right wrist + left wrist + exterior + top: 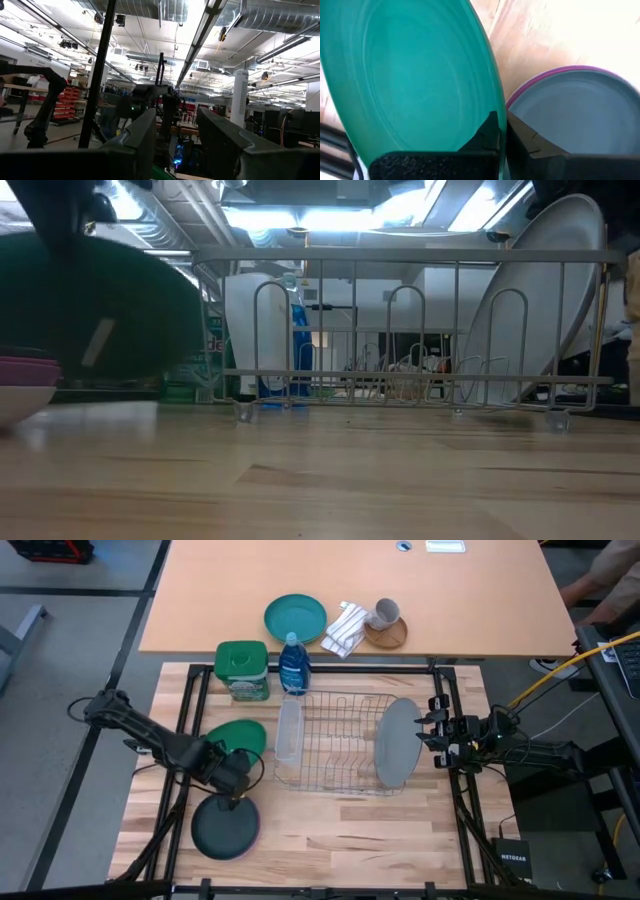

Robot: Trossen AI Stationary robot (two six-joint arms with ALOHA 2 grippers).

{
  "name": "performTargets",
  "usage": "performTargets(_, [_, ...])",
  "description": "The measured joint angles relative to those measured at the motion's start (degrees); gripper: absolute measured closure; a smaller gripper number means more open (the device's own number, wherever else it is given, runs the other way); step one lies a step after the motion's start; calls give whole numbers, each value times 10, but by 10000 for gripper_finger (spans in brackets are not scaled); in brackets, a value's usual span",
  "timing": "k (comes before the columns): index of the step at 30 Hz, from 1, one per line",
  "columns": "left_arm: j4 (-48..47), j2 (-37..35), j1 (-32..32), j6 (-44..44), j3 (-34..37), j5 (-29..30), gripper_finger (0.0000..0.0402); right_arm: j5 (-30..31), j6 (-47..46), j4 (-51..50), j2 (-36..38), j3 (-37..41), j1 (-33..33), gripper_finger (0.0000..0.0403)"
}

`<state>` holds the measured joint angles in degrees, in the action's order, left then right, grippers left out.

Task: Sort dishes
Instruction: Put the green plate into the dish rack

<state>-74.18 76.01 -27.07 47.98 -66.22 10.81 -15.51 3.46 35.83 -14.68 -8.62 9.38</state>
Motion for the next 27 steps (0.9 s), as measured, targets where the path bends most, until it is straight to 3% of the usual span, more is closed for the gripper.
performTargets(14, [-124, 0, -84, 119, -179, 62, 401, 0, 0, 0, 0, 0, 0, 256])
performTargets(23, [-114, 0, -139, 133, -289, 164, 401, 0, 0, 0, 0, 0, 0, 256])
performTargets(27, [-51, 0, -155, 77, -311, 230, 401, 0, 0, 0, 0, 0, 0, 256])
